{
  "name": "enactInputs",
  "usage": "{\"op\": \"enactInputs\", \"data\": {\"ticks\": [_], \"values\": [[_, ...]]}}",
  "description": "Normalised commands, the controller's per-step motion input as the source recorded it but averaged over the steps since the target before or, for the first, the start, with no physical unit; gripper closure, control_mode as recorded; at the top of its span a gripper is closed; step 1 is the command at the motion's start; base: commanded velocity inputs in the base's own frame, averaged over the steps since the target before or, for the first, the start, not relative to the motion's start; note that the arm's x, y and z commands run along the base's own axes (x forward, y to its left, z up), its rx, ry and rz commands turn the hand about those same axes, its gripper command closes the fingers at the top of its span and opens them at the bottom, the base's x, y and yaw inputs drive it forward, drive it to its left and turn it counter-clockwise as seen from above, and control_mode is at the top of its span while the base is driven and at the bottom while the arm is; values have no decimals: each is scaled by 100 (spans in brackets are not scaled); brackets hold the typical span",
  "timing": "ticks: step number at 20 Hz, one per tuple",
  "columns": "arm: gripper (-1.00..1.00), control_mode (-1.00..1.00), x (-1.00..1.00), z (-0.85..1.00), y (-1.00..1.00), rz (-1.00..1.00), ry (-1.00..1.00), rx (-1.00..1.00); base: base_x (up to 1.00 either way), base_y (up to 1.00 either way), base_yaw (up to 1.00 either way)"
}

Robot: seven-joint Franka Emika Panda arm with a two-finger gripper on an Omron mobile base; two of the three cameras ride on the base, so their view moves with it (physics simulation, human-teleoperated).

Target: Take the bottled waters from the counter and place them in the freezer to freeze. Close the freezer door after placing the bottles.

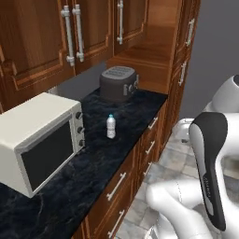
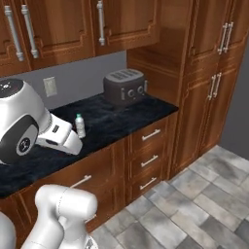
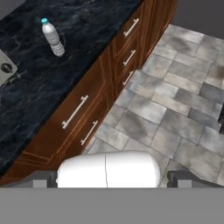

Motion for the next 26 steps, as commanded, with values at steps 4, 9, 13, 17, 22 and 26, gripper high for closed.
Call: {"op": "enactInputs", "data": {"ticks": [4, 9, 13, 17, 22, 26], "values": [[-100, 100, 0, 0, 0, 0, 0, 0, 23, 13, 41], [-100, 100, 0, 0, 0, 0, 0, 0, 22, 0, 41], [-100, 100, 0, 0, 0, 0, 0, 0, 34, 0, 38], [-100, 100, 0, 0, 0, 0, 0, 0, 39, 0, 34], [-100, 100, 0, 0, 0, 0, 0, 0, 29, 0, 35], [-100, 100, 0, 0, 0, 0, 0, 0, 21, 0, 38]]}}
